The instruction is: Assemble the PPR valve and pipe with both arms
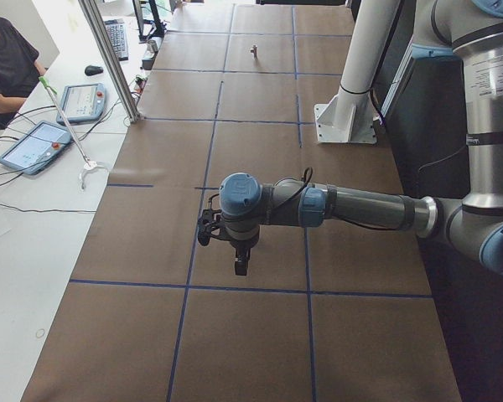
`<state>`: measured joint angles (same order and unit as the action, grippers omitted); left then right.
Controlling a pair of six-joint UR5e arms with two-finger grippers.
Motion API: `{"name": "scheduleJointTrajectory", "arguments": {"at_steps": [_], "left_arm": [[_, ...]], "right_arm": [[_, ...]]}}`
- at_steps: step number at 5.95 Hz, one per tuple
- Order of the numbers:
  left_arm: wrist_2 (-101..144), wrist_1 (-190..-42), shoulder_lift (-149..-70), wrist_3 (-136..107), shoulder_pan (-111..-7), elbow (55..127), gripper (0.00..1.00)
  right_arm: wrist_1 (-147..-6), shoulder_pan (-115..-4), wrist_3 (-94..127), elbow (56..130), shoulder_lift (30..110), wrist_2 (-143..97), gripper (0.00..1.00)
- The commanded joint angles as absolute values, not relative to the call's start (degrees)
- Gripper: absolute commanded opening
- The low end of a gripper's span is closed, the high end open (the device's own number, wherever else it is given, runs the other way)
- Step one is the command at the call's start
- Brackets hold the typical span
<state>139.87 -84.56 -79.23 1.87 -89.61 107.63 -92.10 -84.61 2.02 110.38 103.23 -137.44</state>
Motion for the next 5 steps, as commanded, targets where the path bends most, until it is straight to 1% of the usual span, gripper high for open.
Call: {"name": "scheduleJointTrajectory", "arguments": {"at_steps": [1, 3, 4, 5], "left_arm": [[140.36, -84.73, -78.75, 2.28, -89.47, 107.66, 1.00], [140.36, -89.35, -78.22, 2.29, -89.30, 107.49, 1.00], [140.36, -92.34, -78.05, 1.33, -87.03, 107.06, 1.00], [140.36, -92.72, -78.74, -1.38, -82.31, 108.01, 1.00]], "right_arm": [[-92.11, -84.64, 2.11, 109.87, 103.27, -137.46, 1.00], [-92.02, -84.55, 2.55, 110.12, 103.01, -137.46, 1.00], [-92.02, -84.55, 2.46, 110.30, 103.01, -138.24, 1.00], [-89.50, -84.55, 2.11, 110.39, 103.01, -138.34, 1.00]]}}
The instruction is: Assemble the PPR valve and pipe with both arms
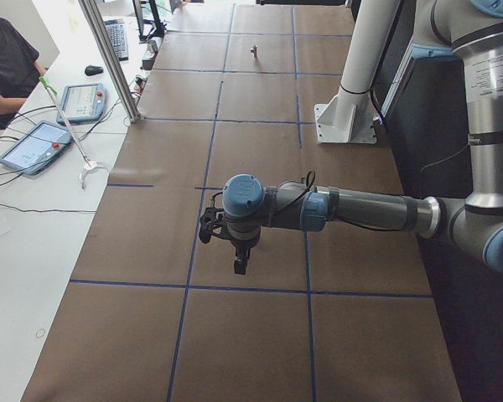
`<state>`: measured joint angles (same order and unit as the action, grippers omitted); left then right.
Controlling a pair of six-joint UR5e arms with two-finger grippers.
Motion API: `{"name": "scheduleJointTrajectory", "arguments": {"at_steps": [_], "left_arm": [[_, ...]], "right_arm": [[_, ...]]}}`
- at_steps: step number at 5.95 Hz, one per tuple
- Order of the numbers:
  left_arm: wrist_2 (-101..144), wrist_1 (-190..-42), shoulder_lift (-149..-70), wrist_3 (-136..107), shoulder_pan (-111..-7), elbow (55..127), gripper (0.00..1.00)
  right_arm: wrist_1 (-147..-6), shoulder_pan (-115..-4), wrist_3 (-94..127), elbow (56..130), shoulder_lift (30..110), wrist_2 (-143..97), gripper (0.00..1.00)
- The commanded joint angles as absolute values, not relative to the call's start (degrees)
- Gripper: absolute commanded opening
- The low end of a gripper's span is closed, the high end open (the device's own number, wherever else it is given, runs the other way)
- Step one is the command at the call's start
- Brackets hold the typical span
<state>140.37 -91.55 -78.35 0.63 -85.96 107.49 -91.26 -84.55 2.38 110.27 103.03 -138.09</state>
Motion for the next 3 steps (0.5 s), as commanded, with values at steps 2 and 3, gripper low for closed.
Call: {"name": "scheduleJointTrajectory", "arguments": {"at_steps": [2, 3], "left_arm": [[139.67, -106.27, -78.84, -24.72, -72.92, 107.93, 1.00], [139.40, -113.13, -79.01, -35.05, -69.38, 107.41, 1.00]], "right_arm": [[-85.26, -84.46, 2.02, 109.86, 103.54, -137.90, 1.00], [-85.34, -84.46, 2.63, 109.78, 103.62, -138.07, 1.00]]}}
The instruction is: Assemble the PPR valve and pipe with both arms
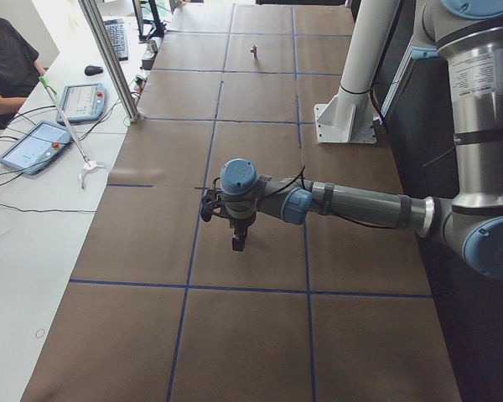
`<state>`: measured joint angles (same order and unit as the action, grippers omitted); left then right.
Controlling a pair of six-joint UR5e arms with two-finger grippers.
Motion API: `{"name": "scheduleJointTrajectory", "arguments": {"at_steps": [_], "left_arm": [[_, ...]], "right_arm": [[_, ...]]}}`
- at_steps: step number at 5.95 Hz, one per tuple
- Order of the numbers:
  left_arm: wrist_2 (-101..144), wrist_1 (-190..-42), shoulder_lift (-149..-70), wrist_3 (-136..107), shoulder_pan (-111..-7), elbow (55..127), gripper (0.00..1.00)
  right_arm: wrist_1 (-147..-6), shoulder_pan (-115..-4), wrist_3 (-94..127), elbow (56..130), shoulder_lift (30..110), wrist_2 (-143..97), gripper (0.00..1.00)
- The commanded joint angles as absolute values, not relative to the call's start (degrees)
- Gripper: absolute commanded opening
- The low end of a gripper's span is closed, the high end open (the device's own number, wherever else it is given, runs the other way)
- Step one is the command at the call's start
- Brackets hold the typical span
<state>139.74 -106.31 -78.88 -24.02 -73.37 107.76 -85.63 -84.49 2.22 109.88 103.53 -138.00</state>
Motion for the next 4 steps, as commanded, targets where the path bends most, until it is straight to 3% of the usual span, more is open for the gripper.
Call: {"name": "scheduleJointTrajectory", "arguments": {"at_steps": [1, 4], "left_arm": [[135.83, -113.81, -82.84, -43.25, -64.73, 106.01, 1.00], [130.17, -114.08, -87.79, -46.23, -58.90, 99.68, 1.00]], "right_arm": [[-85.25, -84.38, 2.64, 109.25, 103.62, -138.25, 1.00], [-85.25, -84.38, 2.81, 108.55, 103.54, -138.86, 1.00]]}}
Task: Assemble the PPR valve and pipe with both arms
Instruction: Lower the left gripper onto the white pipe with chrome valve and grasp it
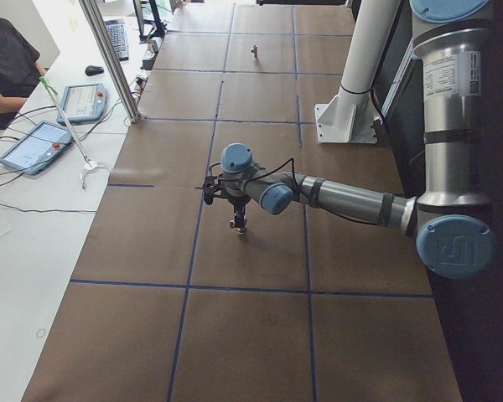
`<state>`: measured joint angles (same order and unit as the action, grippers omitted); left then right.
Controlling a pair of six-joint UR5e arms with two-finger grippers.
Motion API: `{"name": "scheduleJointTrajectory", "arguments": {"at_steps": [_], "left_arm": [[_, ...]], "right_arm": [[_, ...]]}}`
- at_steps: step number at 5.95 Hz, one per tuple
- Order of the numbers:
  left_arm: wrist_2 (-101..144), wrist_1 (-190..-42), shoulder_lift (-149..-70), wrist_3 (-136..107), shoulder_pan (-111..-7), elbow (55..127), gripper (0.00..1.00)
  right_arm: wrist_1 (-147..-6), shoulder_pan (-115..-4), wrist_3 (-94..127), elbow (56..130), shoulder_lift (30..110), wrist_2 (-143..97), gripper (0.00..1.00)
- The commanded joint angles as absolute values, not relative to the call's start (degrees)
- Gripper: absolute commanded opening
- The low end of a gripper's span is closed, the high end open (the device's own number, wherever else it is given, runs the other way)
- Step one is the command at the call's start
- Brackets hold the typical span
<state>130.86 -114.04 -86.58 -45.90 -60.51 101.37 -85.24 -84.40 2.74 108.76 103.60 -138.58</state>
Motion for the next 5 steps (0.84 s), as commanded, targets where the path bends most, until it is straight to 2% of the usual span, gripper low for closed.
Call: {"name": "scheduleJointTrajectory", "arguments": {"at_steps": [1, 5], "left_arm": [[130.17, -114.17, -87.80, -46.32, -58.80, 99.06, 1.00], [130.17, -114.26, -87.80, -46.32, -56.08, 97.38, 0.98]], "right_arm": [[-85.17, -84.46, 2.90, 108.54, 103.54, -139.74, 1.00], [-85.25, -84.46, 2.90, 108.46, 103.54, -139.75, 1.00]]}}
